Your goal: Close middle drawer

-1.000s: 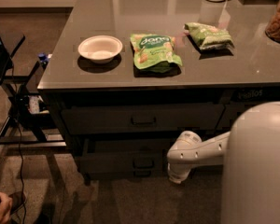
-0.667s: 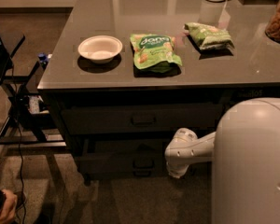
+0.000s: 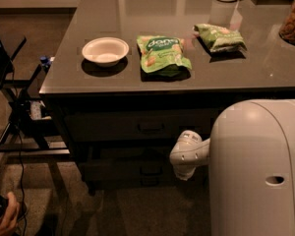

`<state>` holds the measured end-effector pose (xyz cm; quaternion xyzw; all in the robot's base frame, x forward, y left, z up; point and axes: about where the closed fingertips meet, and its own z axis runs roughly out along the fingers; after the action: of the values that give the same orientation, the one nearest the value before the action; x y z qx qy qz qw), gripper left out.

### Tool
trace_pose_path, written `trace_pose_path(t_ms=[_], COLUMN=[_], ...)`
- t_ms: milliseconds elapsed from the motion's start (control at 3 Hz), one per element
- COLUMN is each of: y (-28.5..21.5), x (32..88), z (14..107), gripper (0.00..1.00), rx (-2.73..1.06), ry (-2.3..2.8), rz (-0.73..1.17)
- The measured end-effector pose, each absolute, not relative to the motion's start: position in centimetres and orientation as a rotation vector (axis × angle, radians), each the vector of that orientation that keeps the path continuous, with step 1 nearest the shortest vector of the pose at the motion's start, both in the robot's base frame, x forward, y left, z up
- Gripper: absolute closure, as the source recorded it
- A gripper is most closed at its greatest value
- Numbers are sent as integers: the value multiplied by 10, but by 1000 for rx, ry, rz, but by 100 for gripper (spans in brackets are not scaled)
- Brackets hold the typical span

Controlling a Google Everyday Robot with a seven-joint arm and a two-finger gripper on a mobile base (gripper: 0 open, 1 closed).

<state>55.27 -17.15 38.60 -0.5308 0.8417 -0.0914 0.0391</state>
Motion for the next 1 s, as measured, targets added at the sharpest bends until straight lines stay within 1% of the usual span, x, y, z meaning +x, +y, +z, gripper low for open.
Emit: trace_pose_path(t_ms=[333,667,1000], y=[-172,-172,-172], x=[564,567,567], z=[387,387,387], gripper=[100,86,62], rx=[-1637,-1638,-1638], ry=[2575,2574,2574], rz=[-321,-328,-328])
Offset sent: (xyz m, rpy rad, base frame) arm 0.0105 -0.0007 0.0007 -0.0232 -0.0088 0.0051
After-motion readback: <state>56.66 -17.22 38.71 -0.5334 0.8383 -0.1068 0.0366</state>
